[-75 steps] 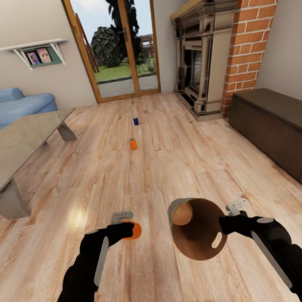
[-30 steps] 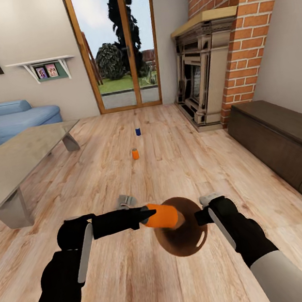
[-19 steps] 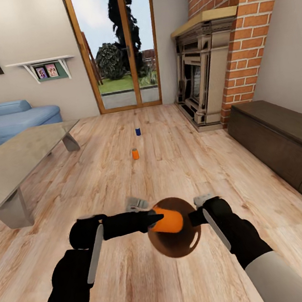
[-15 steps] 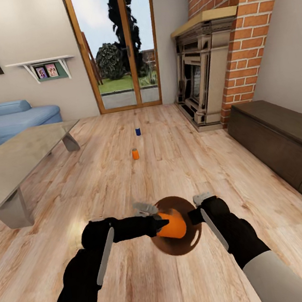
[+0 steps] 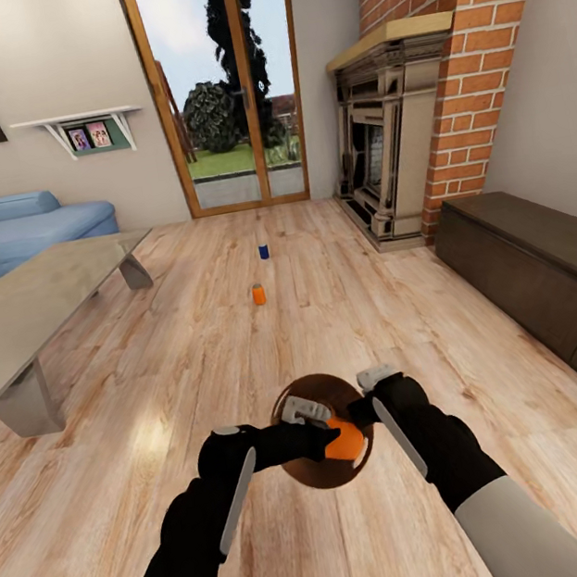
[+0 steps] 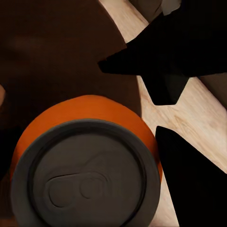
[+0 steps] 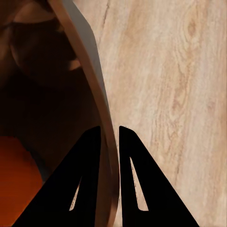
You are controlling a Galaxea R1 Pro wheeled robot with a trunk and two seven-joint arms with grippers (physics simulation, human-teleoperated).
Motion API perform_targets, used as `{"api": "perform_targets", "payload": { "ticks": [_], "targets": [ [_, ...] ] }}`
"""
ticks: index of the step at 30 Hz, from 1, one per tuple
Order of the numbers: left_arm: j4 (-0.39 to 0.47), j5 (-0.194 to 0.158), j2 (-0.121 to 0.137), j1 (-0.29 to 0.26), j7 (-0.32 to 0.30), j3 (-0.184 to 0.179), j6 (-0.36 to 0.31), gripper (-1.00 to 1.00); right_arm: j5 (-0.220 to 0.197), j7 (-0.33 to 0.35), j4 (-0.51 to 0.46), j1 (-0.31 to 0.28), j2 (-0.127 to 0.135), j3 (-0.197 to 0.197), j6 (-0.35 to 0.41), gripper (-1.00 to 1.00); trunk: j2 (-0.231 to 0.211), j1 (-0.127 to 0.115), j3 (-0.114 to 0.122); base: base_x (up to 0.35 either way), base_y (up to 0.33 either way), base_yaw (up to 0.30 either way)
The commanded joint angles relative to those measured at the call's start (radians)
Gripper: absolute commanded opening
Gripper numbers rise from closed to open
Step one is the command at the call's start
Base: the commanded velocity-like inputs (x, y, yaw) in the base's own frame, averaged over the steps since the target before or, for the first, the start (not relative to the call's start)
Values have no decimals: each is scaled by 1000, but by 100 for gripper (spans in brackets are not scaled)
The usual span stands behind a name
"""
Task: Put the three can of soda from the living room inside the tash can in the kitchen.
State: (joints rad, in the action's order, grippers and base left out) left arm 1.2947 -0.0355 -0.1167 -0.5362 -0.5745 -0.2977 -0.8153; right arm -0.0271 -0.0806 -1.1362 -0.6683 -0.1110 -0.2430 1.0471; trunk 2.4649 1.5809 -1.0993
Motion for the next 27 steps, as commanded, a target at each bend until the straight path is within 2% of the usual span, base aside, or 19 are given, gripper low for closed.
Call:
{"api": "perform_targets", "payload": {
  "ticks": [1,7,11,18,22,27],
  "targets": [
    [-1,1,-2,0,22,-4,14,-100,5,2,0,0,-1,-5,0,-100,0,0,0,0,0,0],
    [-1,5,-4,-1,126,-44,46,-100,6,1,0,-1,-5,-11,0,-100,0,0,0,0,0,0],
    [-3,9,-3,-1,156,-66,66,-100,6,1,0,-1,-5,-11,0,-100,0,0,0,0,0,0],
    [-7,14,0,0,213,-82,79,-100,6,1,0,-1,-5,-12,0,-100,0,0,0,0,0,0],
    [-38,14,1,0,268,-118,84,-100,6,1,0,-1,-6,-12,0,-100,0,0,0,0,0,0],
    [-101,14,-2,-2,301,-130,122,-100,6,1,0,-1,-6,-12,0,-100,0,0,0,0,0,0]
  ]
}}
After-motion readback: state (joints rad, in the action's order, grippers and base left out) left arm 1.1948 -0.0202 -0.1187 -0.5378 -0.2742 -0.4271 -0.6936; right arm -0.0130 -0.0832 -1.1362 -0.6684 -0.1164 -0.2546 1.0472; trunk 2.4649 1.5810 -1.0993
